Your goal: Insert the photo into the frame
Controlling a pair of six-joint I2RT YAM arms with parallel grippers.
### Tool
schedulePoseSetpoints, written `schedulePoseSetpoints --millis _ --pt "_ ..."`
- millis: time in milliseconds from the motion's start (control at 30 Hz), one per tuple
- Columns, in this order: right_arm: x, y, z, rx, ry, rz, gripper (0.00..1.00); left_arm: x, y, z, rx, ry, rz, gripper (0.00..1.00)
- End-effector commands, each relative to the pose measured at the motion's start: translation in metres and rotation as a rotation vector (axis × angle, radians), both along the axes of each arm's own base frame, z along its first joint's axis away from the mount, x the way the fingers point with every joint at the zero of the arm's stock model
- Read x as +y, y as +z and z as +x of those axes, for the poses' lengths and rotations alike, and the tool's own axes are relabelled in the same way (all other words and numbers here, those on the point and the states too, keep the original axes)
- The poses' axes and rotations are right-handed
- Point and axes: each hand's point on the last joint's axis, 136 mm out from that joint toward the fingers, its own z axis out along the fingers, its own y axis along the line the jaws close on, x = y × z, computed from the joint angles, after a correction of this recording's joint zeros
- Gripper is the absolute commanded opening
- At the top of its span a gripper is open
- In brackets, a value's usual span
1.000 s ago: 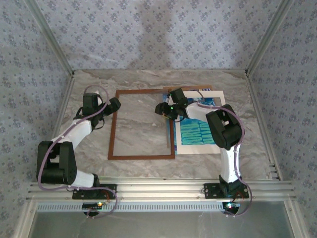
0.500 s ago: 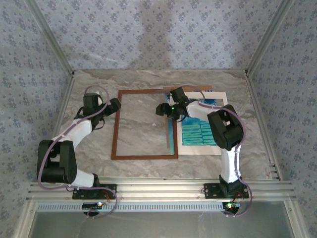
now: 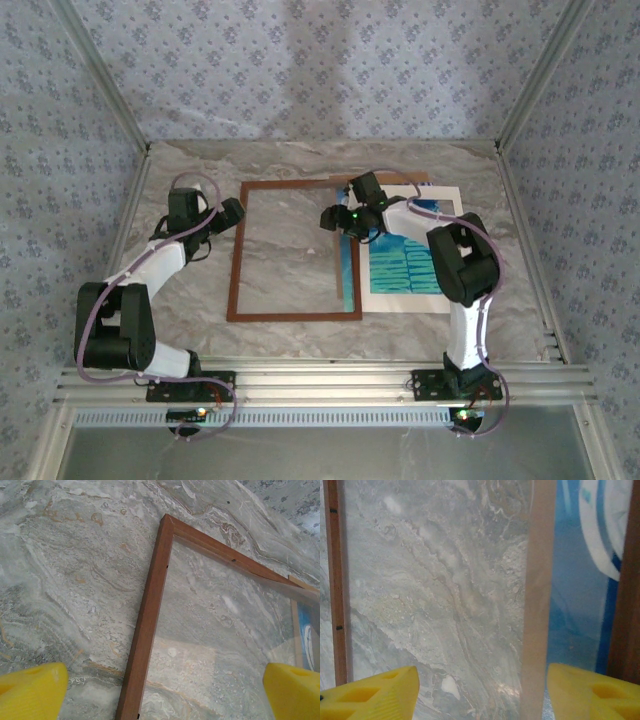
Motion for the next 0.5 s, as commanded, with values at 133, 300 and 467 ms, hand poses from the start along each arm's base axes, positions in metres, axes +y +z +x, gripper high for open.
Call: schedulePoseSetpoints --millis 133,300,467 --pt "-0.022 0.009 -0.004 -0.007 -0.016 -0.028 0.7 -0.001 0.007 0.006 -0.025 -0.008 0.02 1.0" --pt "-0.039 0.017 -0.006 -0.017 -0.033 -0.041 0.71 -0.001 0.007 0.006 -0.022 -0.007 0.019 1.0" --pt "-0.06 0.03 -0.008 -0.063 -0.048 -0.079 0.71 -0.002 0.006 0.005 -0.017 -0.009 0.011 1.0"
